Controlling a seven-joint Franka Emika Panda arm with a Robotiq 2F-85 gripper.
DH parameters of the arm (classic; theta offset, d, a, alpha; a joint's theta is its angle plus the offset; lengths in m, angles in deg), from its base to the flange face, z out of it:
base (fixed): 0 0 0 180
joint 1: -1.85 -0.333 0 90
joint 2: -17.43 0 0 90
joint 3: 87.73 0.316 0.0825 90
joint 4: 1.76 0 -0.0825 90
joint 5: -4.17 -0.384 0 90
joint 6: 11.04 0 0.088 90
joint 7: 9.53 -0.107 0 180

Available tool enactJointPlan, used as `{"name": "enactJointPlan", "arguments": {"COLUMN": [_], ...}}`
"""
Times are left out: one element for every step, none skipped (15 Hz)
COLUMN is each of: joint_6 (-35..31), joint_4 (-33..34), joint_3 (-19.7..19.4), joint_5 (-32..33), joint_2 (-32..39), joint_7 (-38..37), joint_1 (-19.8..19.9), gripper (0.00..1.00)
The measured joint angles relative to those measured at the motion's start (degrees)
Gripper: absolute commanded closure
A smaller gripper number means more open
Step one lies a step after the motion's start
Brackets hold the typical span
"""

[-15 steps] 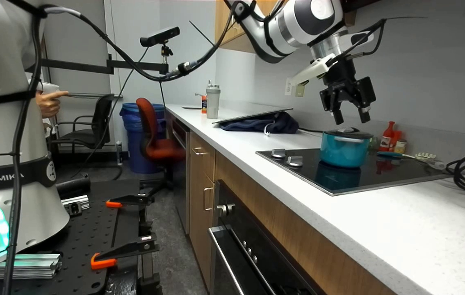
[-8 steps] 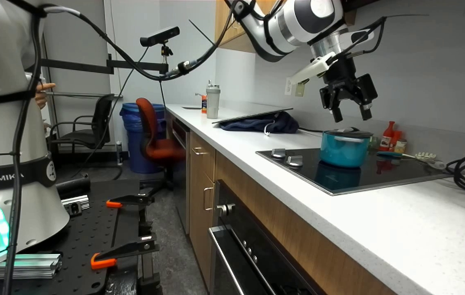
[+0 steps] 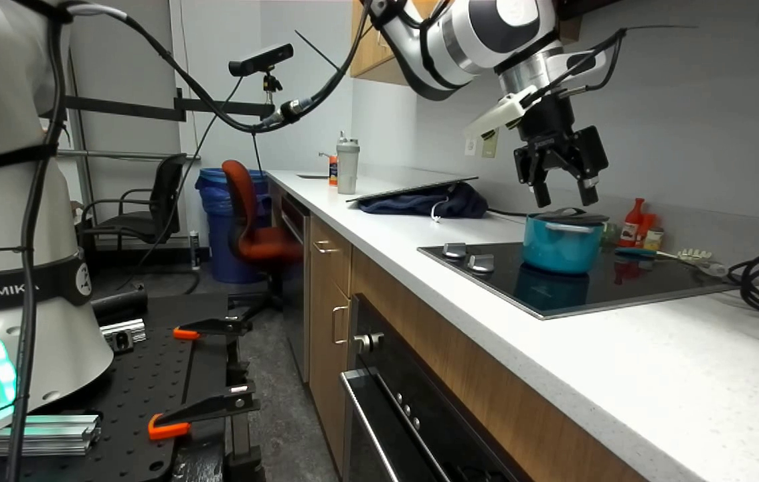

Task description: Put the black lid on the blue pot

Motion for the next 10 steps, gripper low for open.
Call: {"name": "enactJointPlan", "arguments": {"joint_6": [-0.07, -0.31, -0.69, -1.34, -2.06, -2.79, -3.37, -3.93, -4.38, -4.82], "joint_4": [-1.2, -2.42, -3.74, -5.09, -6.48, -7.91, -9.35, -10.75, -12.18, -13.61], "joint_3": [0.0, -0.01, -0.01, -0.02, -0.02, -0.02, -0.02, -0.02, -0.02, -0.03], "joint_5": [0.0, 0.0, 0.0, 0.0, 0.0, 0.0, 0.0, 0.0, 0.0, 0.0], "joint_2": [-0.68, -1.33, -2.07, -2.82, -3.62, -4.46, -5.36, -6.27, -7.26, -8.32], "joint_7": [0.0, 0.0, 0.0, 0.0, 0.0, 0.0, 0.0, 0.0, 0.0, 0.0], "joint_1": [0.29, 0.58, 0.88, 1.2, 1.51, 1.83, 2.12, 2.39, 2.65, 2.89], "gripper": [0.0, 0.0, 0.0, 0.0, 0.0, 0.0, 0.0, 0.0, 0.0, 0.0]}}
